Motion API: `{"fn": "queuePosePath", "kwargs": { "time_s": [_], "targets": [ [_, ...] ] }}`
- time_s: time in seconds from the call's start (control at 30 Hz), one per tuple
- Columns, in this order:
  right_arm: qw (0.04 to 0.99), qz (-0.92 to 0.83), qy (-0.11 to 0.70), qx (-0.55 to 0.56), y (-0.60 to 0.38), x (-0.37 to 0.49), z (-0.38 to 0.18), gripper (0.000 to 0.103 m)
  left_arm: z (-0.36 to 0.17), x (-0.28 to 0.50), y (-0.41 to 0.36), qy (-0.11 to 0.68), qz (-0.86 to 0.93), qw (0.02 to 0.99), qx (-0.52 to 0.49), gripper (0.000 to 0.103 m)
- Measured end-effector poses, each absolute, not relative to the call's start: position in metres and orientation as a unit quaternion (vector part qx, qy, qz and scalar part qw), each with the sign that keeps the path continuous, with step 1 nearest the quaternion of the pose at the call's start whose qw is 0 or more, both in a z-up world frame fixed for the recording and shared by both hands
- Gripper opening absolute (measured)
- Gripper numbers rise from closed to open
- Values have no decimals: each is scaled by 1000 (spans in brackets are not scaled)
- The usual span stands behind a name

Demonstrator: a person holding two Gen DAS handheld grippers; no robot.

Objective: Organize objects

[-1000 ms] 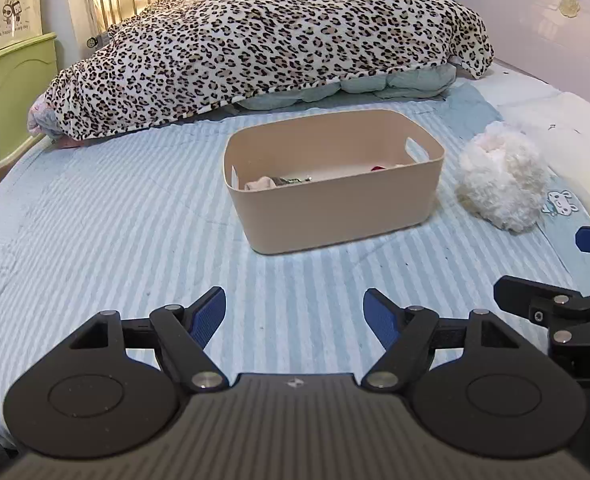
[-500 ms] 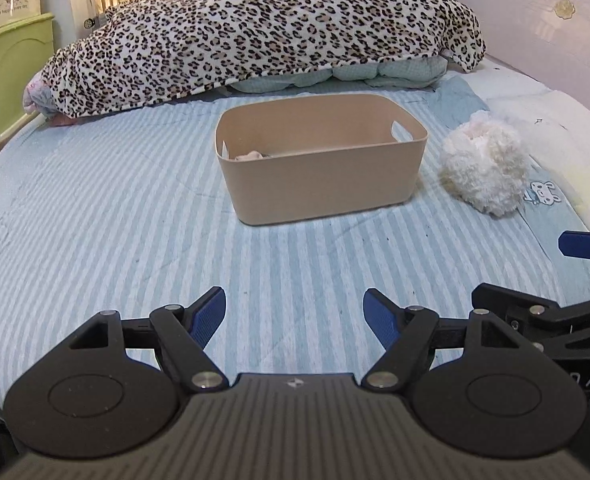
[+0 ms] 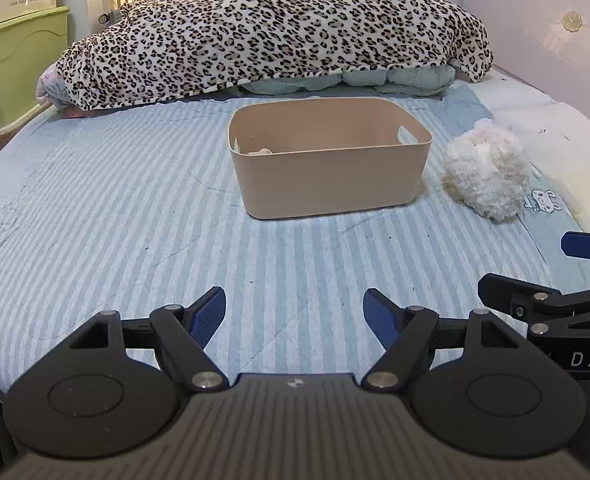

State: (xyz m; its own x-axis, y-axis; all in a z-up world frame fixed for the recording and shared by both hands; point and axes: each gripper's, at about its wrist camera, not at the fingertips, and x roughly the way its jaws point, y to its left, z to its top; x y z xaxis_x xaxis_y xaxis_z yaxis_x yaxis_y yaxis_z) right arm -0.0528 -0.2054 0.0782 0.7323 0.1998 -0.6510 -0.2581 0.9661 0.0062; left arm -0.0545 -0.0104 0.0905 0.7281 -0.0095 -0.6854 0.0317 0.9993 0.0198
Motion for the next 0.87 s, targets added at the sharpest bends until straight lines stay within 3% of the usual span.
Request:
{"fn": "queuePosePath", "kwargs": {
  "time_s": [0.87],
  "targets": [
    [932,123,340,-38,-206,-54,82,103,95,-57,-8,359,-5,933,11,77]
  ]
}}
